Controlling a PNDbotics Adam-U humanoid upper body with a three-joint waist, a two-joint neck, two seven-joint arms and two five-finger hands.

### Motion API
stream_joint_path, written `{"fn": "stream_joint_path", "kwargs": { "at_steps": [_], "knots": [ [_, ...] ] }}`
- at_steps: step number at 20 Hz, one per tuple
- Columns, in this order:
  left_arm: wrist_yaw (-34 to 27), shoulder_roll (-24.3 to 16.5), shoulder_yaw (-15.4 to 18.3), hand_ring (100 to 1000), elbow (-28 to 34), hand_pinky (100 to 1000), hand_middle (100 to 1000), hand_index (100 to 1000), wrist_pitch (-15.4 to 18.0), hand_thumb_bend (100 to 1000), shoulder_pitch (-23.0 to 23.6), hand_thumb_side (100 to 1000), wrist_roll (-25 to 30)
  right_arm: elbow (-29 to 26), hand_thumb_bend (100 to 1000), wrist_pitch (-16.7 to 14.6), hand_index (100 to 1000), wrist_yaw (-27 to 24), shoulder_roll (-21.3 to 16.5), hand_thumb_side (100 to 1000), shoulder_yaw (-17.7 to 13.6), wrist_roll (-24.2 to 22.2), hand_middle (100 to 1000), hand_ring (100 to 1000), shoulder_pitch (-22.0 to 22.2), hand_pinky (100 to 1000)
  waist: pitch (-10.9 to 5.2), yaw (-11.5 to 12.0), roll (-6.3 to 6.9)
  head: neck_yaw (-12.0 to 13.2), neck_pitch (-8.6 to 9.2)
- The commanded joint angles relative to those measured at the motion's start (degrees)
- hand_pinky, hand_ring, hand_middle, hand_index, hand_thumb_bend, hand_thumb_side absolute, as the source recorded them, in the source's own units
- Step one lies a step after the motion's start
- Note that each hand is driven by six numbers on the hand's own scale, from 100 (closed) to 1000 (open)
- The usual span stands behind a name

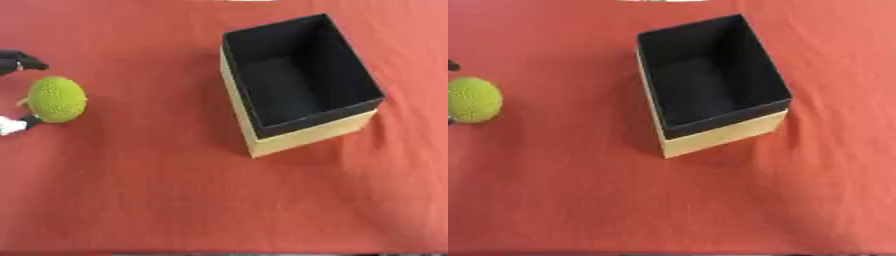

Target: Pick up objects on the table and place them in the box.

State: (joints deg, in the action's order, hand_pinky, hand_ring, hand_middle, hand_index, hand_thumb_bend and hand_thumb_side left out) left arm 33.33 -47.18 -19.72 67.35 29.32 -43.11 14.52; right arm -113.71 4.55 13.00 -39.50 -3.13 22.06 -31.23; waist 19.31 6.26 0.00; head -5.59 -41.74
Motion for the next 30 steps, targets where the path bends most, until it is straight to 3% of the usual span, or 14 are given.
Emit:
{"fn": "stream_joint_path", "kwargs": {
  "at_steps": [1,8,13,16,17,18,22,30],
  "knots": [
    [-2.51,-0.38,-0.03,849,0.8,880,823,930,-1.31,306,-1.31,188,2.78,-0.89,100,-0.05,771,-0.44,-0.94,666,-0.35,0.38,620,793,-0.69,738,-1.24,-0.11,0.3,0.28,0.2],
    [-5.08,0.16,-0.1,814,1.92,834,821,917,-5.32,247,-1.39,100,9.15,-0.89,100,-0.15,771,-0.52,-0.8,666,-0.44,0.78,617,791,-0.6,737,-1.21,-0.29,0.42,0.34,0.25],
    [-6.16,-0.17,0.49,716,3.47,732,734,827,-7.47,121,-1.01,100,13.89,-0.89,100,-0.11,771,-0.54,-0.76,666,-0.64,1.22,616,789,-0.42,736,-1.19,-0.31,0.48,0.41,0.09],
    [-9.1,-0.26,4.95,636,6.34,663,652,757,-11.4,100,-2.04,100,26.56,-0.89,100,-0.05,771,-0.52,-0.74,665,-0.82,1.47,614,787,-0.13,736,-1.35,-0.07,0.43,0.23,0.04],
    [-10.18,-0.39,6.11,636,7.57,663,652,757,-13.05,100,-2.19,100,29.49,-0.89,100,-0.05,771,-0.52,-0.73,665,-0.86,1.56,614,787,-0.07,736,-1.38,-0.03,0.42,0.21,0.02],
    [-10.33,-0.72,7.02,576,8.8,606,586,699,-14.53,100,-2.22,100,30.71,-0.89,100,-0.03,771,-0.52,-0.72,665,-0.94,1.68,612,786,0.02,735,-1.42,0.01,0.41,0.22,0.03],
    [-7.36,-1.39,7.95,491,12.44,513,498,613,-17.35,100,-1.4,100,27.69,-0.89,100,0.0,771,-0.57,-0.63,668,-1.09,2.02,608,783,0.19,734,-1.46,0.02,0.38,0.21,0.16],
    [-2.96,-2.06,8.57,435,19.02,426,444,556,-17.84,100,-1.44,100,20.47,-0.89,100,0.04,771,-0.76,-0.54,676,-1.11,2.07,606,782,0.2,734,-1.55,0.03,0.36,0.07,0.47]
  ]
}}
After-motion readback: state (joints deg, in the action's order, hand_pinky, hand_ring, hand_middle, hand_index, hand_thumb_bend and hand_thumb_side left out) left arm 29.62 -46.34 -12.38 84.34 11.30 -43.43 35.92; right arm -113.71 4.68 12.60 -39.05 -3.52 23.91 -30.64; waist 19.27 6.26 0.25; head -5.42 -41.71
